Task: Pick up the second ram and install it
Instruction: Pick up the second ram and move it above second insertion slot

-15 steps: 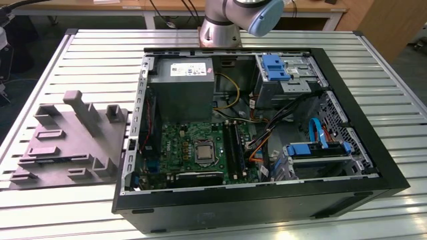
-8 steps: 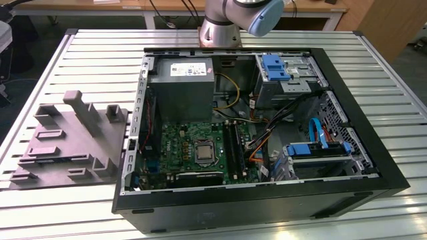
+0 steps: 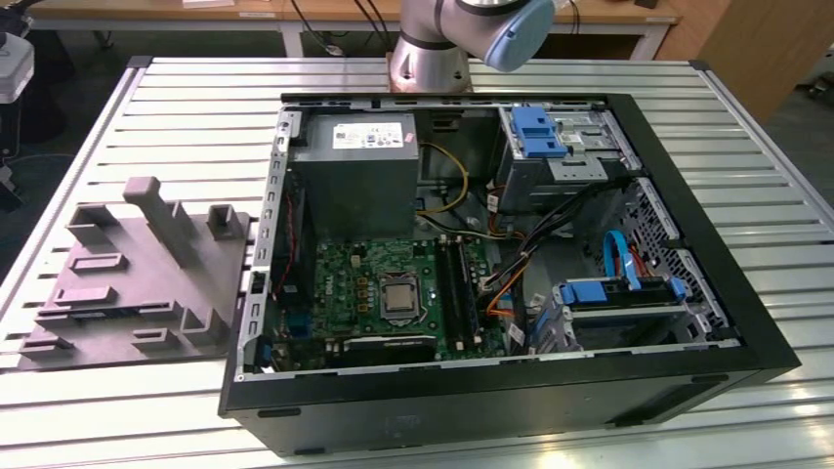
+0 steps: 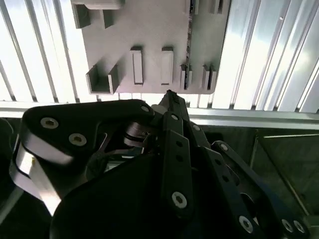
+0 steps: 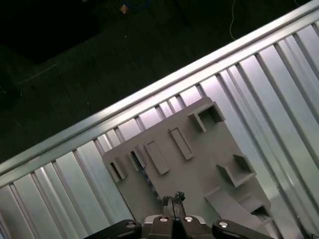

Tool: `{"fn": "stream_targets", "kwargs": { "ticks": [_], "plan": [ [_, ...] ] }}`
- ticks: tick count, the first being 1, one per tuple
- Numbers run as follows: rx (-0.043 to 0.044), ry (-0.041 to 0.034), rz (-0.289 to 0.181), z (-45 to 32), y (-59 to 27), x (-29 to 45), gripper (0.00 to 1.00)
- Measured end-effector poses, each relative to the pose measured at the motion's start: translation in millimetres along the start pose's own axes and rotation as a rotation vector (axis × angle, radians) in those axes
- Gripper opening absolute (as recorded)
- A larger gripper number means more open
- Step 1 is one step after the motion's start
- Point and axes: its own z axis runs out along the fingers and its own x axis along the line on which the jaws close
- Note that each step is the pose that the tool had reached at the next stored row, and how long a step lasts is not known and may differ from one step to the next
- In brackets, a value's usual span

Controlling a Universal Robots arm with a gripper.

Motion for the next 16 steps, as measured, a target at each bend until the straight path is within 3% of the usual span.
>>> {"fn": "stream_targets", "kwargs": {
  "ticks": [16],
  "plan": [
    [-0.006,0.0123,-0.293,7.8,-0.4,0.2,0.1]
  ]
}}
